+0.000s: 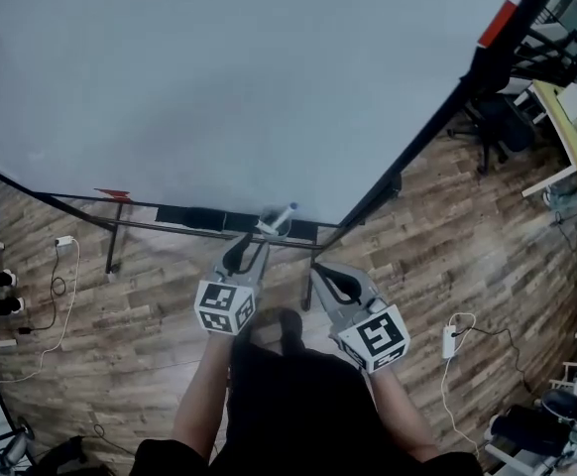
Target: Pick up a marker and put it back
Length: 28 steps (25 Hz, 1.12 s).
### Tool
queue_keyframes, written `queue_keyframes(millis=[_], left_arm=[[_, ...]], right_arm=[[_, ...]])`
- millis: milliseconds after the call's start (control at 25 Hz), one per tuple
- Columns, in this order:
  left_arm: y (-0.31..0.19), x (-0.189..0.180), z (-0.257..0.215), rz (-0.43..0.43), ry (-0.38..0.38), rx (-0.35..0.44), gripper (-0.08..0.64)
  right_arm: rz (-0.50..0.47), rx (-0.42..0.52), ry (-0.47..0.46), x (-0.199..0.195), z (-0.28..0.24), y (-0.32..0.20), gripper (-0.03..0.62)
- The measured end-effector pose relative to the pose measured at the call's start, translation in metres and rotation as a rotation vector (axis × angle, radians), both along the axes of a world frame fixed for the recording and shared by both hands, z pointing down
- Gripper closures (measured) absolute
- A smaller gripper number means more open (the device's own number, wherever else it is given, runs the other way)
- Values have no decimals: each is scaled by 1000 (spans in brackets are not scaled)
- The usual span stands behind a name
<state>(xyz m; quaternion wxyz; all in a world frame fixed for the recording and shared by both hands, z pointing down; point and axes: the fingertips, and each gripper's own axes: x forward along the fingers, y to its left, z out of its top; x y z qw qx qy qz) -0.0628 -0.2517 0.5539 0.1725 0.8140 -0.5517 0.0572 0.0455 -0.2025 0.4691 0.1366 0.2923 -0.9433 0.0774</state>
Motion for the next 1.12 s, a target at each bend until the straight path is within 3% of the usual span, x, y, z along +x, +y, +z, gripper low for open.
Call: queue_keyframes(millis=[200,800,1120], left_arm=[[-11,-7,9,-59,14,-10,423],[-33,-6,17,-120,32,-3,425],[-40,-7,18,-151,43,3,477]], right_arm=[[-34,-6,8,1,6,-3,589],[-59,-3,19,6,3,-8,589],[-53,-10,16,14,9,-15,589]])
